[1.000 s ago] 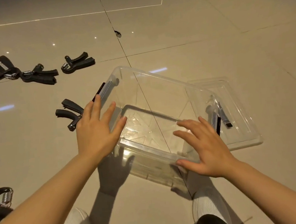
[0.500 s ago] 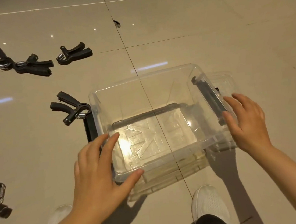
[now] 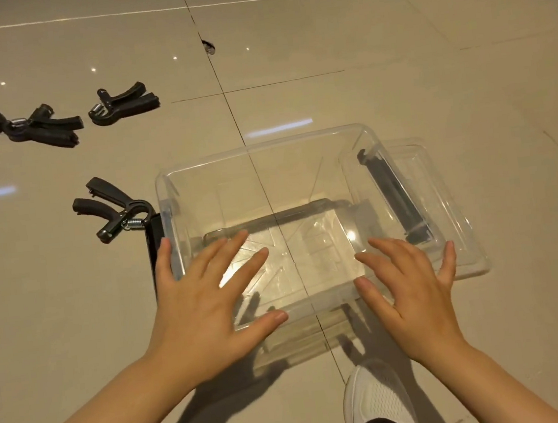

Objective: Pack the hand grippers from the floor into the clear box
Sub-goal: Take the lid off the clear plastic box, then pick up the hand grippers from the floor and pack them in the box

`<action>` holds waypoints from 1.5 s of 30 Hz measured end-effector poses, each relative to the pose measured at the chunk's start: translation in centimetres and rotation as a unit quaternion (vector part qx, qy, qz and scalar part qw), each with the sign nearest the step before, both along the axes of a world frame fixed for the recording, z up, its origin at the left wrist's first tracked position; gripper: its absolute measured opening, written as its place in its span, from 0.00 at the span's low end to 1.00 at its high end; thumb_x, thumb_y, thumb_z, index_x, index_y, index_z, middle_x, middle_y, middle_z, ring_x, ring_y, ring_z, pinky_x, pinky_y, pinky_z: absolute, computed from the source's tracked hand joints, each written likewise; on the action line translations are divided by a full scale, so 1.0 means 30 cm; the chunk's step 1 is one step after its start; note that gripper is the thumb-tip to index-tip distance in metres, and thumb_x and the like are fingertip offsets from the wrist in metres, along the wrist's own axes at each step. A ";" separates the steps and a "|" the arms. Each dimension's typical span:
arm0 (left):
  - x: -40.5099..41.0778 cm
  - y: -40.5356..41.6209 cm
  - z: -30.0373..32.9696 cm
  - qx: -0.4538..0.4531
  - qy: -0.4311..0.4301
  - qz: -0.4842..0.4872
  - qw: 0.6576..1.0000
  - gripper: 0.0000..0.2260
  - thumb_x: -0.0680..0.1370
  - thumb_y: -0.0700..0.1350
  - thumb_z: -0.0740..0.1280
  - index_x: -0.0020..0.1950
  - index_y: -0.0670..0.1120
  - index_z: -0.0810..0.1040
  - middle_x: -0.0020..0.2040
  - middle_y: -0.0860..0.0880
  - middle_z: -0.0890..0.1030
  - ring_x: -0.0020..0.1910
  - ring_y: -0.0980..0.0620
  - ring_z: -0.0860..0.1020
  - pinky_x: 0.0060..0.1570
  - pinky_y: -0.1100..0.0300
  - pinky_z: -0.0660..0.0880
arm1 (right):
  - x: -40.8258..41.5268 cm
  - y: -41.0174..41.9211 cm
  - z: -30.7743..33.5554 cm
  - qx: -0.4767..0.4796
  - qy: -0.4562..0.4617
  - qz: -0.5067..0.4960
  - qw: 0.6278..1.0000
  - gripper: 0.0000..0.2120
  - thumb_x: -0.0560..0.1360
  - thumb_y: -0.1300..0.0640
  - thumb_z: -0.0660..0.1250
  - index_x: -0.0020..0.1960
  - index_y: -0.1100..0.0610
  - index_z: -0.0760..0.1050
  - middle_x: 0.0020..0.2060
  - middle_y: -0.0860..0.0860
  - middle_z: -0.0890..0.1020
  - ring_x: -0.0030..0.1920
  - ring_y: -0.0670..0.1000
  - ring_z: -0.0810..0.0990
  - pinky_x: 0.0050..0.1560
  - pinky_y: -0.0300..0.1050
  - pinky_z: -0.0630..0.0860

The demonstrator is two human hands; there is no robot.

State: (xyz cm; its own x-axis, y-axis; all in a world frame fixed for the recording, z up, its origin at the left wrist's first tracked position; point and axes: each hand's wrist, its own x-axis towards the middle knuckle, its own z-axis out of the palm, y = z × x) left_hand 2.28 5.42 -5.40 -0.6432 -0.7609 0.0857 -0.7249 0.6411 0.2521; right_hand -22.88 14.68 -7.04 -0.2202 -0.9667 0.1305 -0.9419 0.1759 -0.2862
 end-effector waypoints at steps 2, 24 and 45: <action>-0.045 0.016 -0.001 0.000 0.007 -0.014 1.000 0.31 0.74 0.71 0.50 0.68 0.56 0.73 0.68 0.51 0.73 0.65 0.48 0.73 0.64 0.28 0.51 | -0.050 0.007 -0.005 -0.006 0.001 -0.002 1.000 0.27 0.78 0.35 0.44 0.57 0.45 0.77 0.62 0.45 0.75 0.65 0.47 0.68 0.70 0.64 0.37; -0.057 -0.086 0.005 -0.009 0.081 -0.109 0.991 0.24 0.77 0.63 0.56 0.67 0.52 0.73 0.69 0.46 0.69 0.67 0.49 0.66 0.68 0.40 0.59 | -0.024 -0.132 0.122 -0.051 -0.024 0.042 0.998 0.20 0.72 0.42 0.59 0.59 0.49 0.76 0.64 0.49 0.74 0.68 0.52 0.69 0.70 0.66 0.44; 0.994 0.234 -0.151 0.087 0.053 0.511 0.853 0.17 0.76 0.49 0.66 0.64 0.49 0.74 0.57 0.47 0.77 0.52 0.46 0.75 0.44 0.54 0.73 | 0.944 -0.384 0.102 0.177 0.177 0.498 0.830 0.26 0.77 0.44 0.58 0.73 0.48 0.57 0.74 0.52 0.56 0.74 0.54 0.51 0.72 0.65 0.44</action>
